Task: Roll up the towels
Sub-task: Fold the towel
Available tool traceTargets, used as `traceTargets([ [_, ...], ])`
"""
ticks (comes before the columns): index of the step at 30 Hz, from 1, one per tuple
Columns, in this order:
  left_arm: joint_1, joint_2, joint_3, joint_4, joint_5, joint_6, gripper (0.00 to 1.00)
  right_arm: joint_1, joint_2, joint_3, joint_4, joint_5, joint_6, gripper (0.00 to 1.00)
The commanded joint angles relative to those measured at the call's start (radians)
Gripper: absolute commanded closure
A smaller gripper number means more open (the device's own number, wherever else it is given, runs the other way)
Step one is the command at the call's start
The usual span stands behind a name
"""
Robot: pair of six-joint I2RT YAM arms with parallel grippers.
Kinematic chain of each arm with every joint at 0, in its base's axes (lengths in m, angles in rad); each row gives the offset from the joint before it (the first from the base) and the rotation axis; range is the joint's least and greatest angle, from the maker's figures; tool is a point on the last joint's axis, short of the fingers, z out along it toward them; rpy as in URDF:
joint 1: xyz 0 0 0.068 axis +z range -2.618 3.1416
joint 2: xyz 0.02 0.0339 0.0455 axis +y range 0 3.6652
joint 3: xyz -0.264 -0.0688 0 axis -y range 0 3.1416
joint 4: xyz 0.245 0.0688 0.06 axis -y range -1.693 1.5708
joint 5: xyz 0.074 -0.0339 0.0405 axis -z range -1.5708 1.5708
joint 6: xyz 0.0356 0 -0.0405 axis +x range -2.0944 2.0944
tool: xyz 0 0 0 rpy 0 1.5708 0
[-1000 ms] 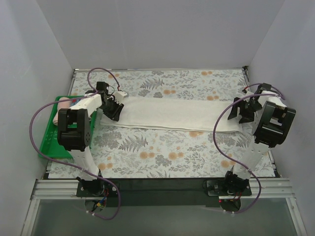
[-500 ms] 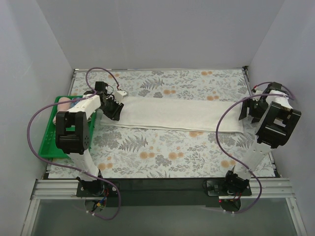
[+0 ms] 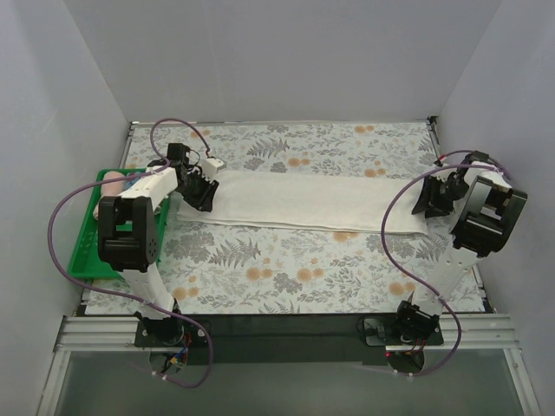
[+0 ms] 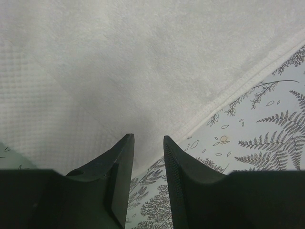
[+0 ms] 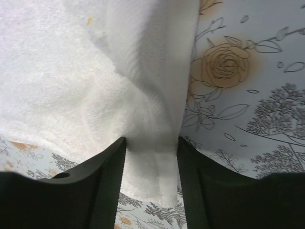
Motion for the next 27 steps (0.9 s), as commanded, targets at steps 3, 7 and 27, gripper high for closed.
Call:
traceTargets([
  [3, 0.008, -0.025, 0.017, 0.016, 0.026, -0.007, 0.7, 0.028, 0.024, -0.061, -0.021, -0.064, 0.003, 0.65],
  [7, 0.006, -0.024, 0.014, 0.017, 0.026, -0.01, 0.7, 0.026, -0.013, -0.041, -0.026, -0.029, 0.0, 0.98],
  [27, 0.017, -0.116, 0.075, 0.017, 0.171, -0.08, 0.1, 0.434, -0.152, 0.125, -0.144, -0.221, 0.109, 0.99],
])
